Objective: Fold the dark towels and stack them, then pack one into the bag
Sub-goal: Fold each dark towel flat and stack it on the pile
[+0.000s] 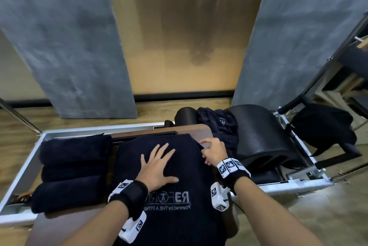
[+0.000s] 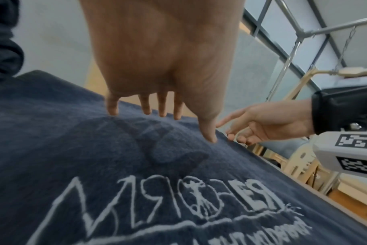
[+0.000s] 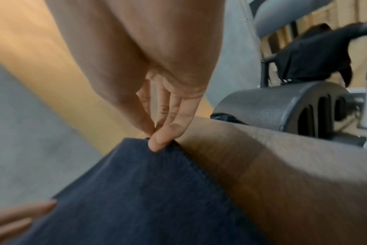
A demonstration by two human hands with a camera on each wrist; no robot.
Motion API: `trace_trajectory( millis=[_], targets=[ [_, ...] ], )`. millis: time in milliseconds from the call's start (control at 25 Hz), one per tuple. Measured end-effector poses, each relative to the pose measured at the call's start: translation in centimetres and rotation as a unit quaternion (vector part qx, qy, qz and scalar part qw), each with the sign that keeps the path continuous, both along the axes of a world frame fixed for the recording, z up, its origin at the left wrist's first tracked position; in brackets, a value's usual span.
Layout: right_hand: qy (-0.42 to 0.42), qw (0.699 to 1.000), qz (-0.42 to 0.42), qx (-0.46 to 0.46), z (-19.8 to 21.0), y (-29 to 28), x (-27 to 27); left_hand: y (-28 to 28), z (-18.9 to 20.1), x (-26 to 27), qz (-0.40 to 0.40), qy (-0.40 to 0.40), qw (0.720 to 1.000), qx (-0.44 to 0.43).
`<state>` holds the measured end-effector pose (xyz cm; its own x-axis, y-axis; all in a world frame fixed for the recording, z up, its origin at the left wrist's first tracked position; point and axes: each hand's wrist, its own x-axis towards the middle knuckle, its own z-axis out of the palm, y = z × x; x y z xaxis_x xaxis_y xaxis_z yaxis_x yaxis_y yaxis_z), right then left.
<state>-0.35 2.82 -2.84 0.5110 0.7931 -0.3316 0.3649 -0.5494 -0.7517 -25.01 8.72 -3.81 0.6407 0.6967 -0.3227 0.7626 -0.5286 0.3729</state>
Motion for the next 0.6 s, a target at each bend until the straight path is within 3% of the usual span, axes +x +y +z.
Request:
trace_trajectory(
  millis=[120,280,320,400,480,520,600],
  targets=[
    [-0.023,1.0,0.014,-0.005,-0.8,0.9,0.8,1.0,-0.4,0.9,-0.04,0.086,0.995,-0.038],
    [-0.044,0.993,-0.096,0.046,-1.7,1.4,3.2,2.0,-0.3,1.6,-0.04,0.141,0.988,-0.052],
    [-0.034,0.994,-0.085,0.059,-1.8,1.4,3.5,2.1,-0.2,1.8,-0.041,0.151,0.986,-0.054],
    [-0.006,0.997,0.025,0.066,-1.7,1.5,3.5,2.2,0.0,2.3,-0.042,0.161,0.984,-0.056],
    [-0.035,0.991,0.128,0.033,-1.7,2.0,3.3,2.2,0.1,2.5,-0.04,0.168,0.983,-0.058],
    [-0.07,0.988,0.135,0.029,-1.7,2.4,3.4,2.2,0.1,2.4,-0.039,0.169,0.983,-0.059],
    [-0.119,0.989,0.073,0.042,-2.0,2.7,3.8,2.0,0.0,2.3,-0.036,0.165,0.984,-0.06]
  ],
)
